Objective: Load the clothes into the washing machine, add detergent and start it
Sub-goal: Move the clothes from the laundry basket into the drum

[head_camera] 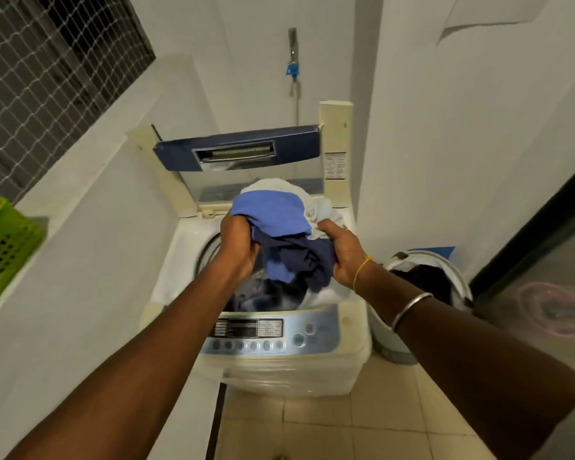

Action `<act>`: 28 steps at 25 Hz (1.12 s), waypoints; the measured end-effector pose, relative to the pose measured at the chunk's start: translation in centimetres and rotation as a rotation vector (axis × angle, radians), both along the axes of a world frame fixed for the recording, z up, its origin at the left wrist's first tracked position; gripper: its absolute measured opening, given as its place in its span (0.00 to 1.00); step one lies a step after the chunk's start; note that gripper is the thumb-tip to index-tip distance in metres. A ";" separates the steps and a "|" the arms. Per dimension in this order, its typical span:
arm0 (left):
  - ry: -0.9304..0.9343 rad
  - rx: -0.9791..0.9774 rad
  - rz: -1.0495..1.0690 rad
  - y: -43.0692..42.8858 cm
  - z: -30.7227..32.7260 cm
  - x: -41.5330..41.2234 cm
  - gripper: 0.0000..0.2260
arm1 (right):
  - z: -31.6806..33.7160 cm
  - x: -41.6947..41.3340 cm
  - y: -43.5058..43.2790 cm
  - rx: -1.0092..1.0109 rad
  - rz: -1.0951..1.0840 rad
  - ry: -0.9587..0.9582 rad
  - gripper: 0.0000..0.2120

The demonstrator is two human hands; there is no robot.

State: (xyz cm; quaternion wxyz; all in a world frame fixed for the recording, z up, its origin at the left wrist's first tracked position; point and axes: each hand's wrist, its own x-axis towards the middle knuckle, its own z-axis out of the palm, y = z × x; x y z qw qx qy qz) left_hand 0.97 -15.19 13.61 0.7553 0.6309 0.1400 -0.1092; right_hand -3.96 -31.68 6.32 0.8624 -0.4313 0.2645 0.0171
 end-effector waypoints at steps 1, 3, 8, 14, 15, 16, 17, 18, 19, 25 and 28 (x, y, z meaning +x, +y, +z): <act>-0.005 0.017 0.002 2.3 -0.5 0.8 0.11 | -0.2 1.0 1.9 -0.051 -0.032 -0.012 0.28; -0.032 0.052 0.005 6.5 -1.5 2.6 0.13 | -1.3 3.4 5.6 -0.151 -0.094 -0.007 0.22; -0.167 0.188 -0.135 14.3 -5.8 7.1 0.04 | -4.1 8.2 11.9 -0.354 -0.148 0.050 0.17; 0.063 0.283 -0.215 15.0 -15.9 11.3 0.11 | -11.6 11.3 13.2 -0.430 -0.181 0.152 0.23; 0.115 0.281 -0.239 14.7 -17.3 11.5 0.13 | -13.3 11.8 12.9 -0.453 -0.175 0.196 0.22; 0.155 0.300 -0.273 14.4 -18.6 11.9 0.14 | -14.8 12.0 12.7 -0.453 -0.145 0.229 0.23; 0.189 0.347 -0.318 14.2 -20.1 12.3 0.14 | -16.0 12.1 12.5 -0.424 -0.091 0.271 0.24; 0.215 0.405 -0.363 14.1 -21.3 12.5 0.15 | -17.6 12.3 12.3 -0.409 -0.036 0.307 0.26; 0.226 0.479 -0.409 14.1 -22.2 12.8 0.18 | -18.4 12.4 12.1 -0.412 0.017 0.357 0.28; 0.129 0.737 -0.549 13.2 -20.6 12.1 0.05 | -14.9 11.9 11.0 -0.465 0.153 0.438 0.17; 0.004 0.786 -0.522 11.3 -17.5 11.2 0.11 | -13.5 11.3 9.9 -0.584 0.115 0.369 0.22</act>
